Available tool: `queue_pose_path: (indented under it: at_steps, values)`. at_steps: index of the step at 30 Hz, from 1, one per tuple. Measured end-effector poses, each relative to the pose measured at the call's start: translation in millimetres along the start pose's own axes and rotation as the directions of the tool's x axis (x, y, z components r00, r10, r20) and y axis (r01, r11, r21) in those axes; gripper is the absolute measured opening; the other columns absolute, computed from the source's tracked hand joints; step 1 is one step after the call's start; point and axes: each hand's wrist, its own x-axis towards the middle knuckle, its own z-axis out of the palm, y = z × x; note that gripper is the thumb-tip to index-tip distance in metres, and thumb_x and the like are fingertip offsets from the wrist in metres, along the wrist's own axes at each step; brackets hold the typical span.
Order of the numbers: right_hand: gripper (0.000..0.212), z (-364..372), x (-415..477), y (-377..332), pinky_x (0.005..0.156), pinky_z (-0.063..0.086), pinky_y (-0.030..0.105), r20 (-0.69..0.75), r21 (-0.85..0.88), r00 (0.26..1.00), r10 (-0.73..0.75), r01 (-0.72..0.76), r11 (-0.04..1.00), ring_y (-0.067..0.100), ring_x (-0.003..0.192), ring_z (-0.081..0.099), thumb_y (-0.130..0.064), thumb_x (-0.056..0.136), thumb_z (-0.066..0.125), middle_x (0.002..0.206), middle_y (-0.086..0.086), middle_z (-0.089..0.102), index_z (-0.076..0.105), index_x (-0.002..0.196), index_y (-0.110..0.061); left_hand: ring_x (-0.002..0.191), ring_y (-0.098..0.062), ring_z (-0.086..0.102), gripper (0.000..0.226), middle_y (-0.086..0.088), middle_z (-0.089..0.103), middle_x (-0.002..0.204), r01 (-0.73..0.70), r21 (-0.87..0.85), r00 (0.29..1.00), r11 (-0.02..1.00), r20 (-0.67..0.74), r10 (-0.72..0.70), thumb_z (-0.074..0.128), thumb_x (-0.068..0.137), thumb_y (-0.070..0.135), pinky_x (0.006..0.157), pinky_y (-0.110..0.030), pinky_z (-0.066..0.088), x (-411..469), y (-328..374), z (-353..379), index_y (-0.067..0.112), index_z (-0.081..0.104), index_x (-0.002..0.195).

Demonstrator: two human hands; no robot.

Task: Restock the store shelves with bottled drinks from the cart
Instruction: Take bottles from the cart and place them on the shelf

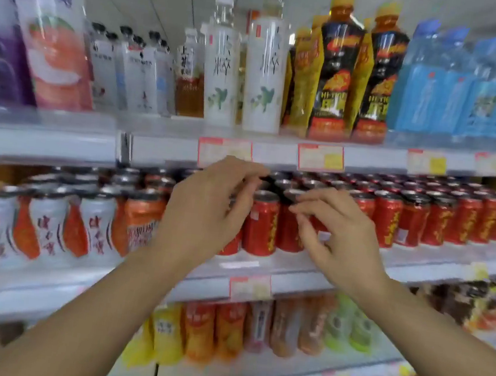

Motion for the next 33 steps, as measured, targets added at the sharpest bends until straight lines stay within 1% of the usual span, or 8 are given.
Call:
queue_pose_path:
  at_steps: [5, 9, 16, 19, 23, 27, 30, 33]
  values:
    - [0.025, -15, -157, 27, 0.071, 0.048, 0.029, 0.320, -0.015, 0.915, 0.246, -0.254, 0.967, 0.018, 0.080, 0.060, -0.025, 0.085, 0.049, 0.085, 0.002, 0.068, 0.071, 0.091, -0.014, 0.086, -0.010, 0.062, 0.021, 0.011, 0.065, 0.101, 0.326, -0.110, 0.922, 0.939, 0.258, -0.290, 0.048, 0.091, 0.027, 0.076, -0.031, 0.050, -140, 36, 95, 0.027, 0.064, 0.105]
    - [0.015, -25, -277, 48, 0.075, 0.051, 0.028, 0.475, -0.123, 0.740, 0.476, -0.480, 0.869, 0.014, 0.084, 0.063, -0.015, 0.082, 0.060, 0.087, -0.003, 0.070, 0.071, 0.091, -0.018, 0.088, -0.008, 0.061, 0.022, 0.014, 0.064, 0.101, 0.592, -0.015, 0.678, 0.806, 0.551, -0.487, 0.050, 0.094, 0.020, 0.078, -0.032, 0.051, -237, 69, 162, 0.029, 0.063, 0.110]
    - [0.030, -25, -434, 74, 0.094, 0.044, 0.032, 0.707, -0.392, 0.187, 0.682, -0.699, 0.599, 0.017, 0.111, 0.056, -0.016, 0.090, 0.055, 0.119, -0.004, 0.061, 0.059, 0.119, -0.023, 0.078, -0.007, 0.056, 0.022, 0.012, 0.061, 0.092, 0.703, 0.238, 0.287, 0.670, 0.767, -0.574, 0.043, 0.097, 0.028, 0.069, -0.022, 0.046, -379, 109, 239, 0.032, 0.057, 0.114]
    - [0.042, -14, -486, 84, 0.103, 0.036, 0.030, 0.812, -0.448, -0.016, 0.583, -0.658, 0.606, 0.017, 0.127, 0.043, -0.023, 0.093, 0.052, 0.134, -0.003, 0.048, 0.045, 0.135, -0.024, 0.103, -0.007, 0.057, 0.027, 0.014, 0.059, 0.117, 0.727, 0.322, 0.110, 0.607, 0.818, -0.565, 0.045, 0.095, 0.025, 0.086, -0.023, 0.046, -431, 110, 257, 0.036, 0.055, 0.117]
    - [0.058, 19, -522, 106, 0.110, 0.027, 0.035, 0.880, -0.433, -0.123, 0.458, -0.604, 0.669, 0.023, 0.136, 0.029, -0.020, 0.091, 0.055, 0.147, 0.005, 0.031, 0.031, 0.143, -0.025, 0.129, -0.013, 0.039, 0.041, 0.008, 0.041, 0.141, 0.612, 0.352, 0.069, 0.708, 0.868, -0.491, 0.045, 0.093, 0.015, 0.101, -0.029, 0.038, -470, 91, 280, 0.031, 0.047, 0.132]
    - [0.074, 49, -536, 133, 0.115, 0.023, 0.040, 0.931, -0.365, -0.140, 0.337, -0.342, 0.866, 0.023, 0.142, 0.017, -0.003, 0.085, 0.055, 0.155, 0.002, 0.019, 0.024, 0.145, -0.031, 0.144, -0.025, 0.011, 0.070, -0.002, 0.011, 0.157, 0.120, 0.197, 0.061, 0.973, 0.977, -0.205, 0.046, 0.088, 0.001, 0.114, -0.040, 0.016, -485, 63, 311, 0.031, 0.022, 0.147]
    - [0.073, 62, -535, 151, 0.115, 0.021, 0.037, 0.969, -0.245, -0.097, 0.227, -0.244, 0.938, 0.019, 0.139, 0.025, -0.007, 0.083, 0.062, 0.150, 0.000, 0.032, 0.029, 0.144, -0.028, 0.145, -0.026, -0.002, 0.074, -0.002, -0.001, 0.159, -0.114, 0.067, -0.043, 0.991, 0.996, -0.073, 0.045, 0.090, 0.000, 0.115, -0.052, 0.001, -483, 51, 336, 0.034, 0.013, 0.148]
    - [0.072, 68, -529, 159, 0.113, 0.021, 0.030, 0.977, -0.172, -0.154, 0.145, -0.174, 0.970, 0.019, 0.136, 0.027, -0.009, 0.082, 0.059, 0.148, 0.000, 0.035, 0.028, 0.145, -0.026, 0.145, -0.026, -0.003, 0.075, -0.001, 0.000, 0.158, -0.220, 0.005, -0.084, 0.975, 0.996, -0.024, 0.047, 0.090, 0.001, 0.113, -0.054, -0.003, -479, 43, 356, 0.035, 0.013, 0.147]
